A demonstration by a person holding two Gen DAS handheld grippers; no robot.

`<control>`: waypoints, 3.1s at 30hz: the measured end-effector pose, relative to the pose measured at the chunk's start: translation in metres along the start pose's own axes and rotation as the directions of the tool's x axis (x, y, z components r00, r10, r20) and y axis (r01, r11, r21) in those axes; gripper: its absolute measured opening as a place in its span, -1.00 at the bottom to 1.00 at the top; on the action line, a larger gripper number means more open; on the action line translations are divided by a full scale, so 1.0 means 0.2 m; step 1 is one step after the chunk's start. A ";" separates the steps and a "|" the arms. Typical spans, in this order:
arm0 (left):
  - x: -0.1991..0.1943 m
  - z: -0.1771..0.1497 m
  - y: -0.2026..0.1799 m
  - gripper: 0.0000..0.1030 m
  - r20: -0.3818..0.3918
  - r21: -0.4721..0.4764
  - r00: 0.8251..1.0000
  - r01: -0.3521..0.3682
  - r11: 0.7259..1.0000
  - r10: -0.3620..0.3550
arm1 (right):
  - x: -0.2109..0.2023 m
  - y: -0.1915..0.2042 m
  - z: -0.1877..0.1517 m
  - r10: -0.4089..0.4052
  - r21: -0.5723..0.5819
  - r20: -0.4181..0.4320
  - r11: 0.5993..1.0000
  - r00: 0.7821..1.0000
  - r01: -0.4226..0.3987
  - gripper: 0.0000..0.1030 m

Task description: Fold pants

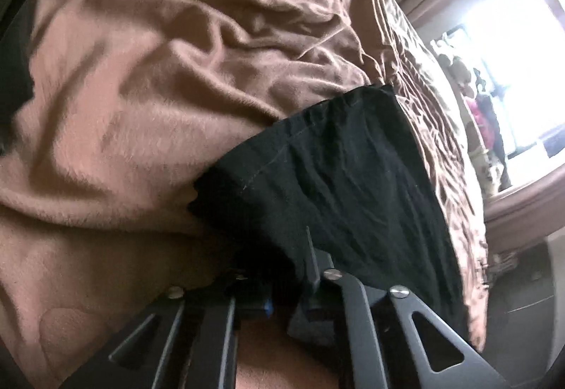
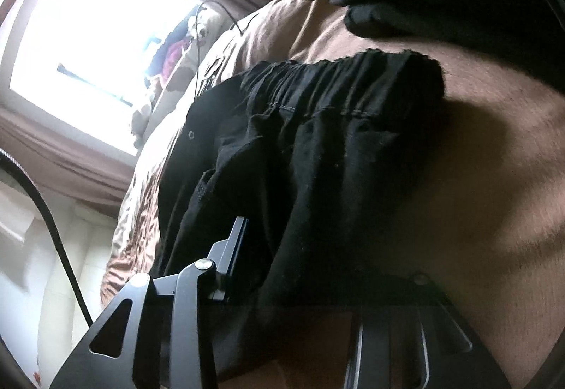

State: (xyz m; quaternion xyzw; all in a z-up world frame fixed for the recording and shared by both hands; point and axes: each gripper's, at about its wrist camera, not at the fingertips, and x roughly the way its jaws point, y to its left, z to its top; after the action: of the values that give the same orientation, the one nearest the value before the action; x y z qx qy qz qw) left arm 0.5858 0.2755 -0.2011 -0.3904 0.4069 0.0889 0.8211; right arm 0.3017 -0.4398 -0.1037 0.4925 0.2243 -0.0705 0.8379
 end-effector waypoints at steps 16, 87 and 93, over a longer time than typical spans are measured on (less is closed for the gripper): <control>-0.33 0.10 -0.11 -0.92 0.100 -0.011 0.993 0.070 0.998 -0.068 | -0.20 0.38 0.07 -0.017 -0.109 0.057 0.994 0.998 0.023 -0.92; -1.12 -0.45 0.95 -0.92 0.084 -0.158 0.996 -0.016 0.987 0.029 | -0.90 -0.01 -0.31 -0.091 -0.065 -0.143 0.995 0.986 0.082 -0.93; -1.07 -0.46 0.91 -0.73 0.046 -0.116 0.991 -0.122 0.986 0.129 | -0.85 -0.03 -0.33 -0.122 -0.075 -0.196 0.991 0.973 0.109 -0.88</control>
State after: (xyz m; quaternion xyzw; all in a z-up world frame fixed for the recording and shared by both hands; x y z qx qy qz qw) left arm 0.3059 0.3704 -0.1801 -0.4072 0.4029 0.1737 0.8011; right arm 0.1278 -0.4035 -0.0612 0.4565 0.3378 -0.0619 0.8208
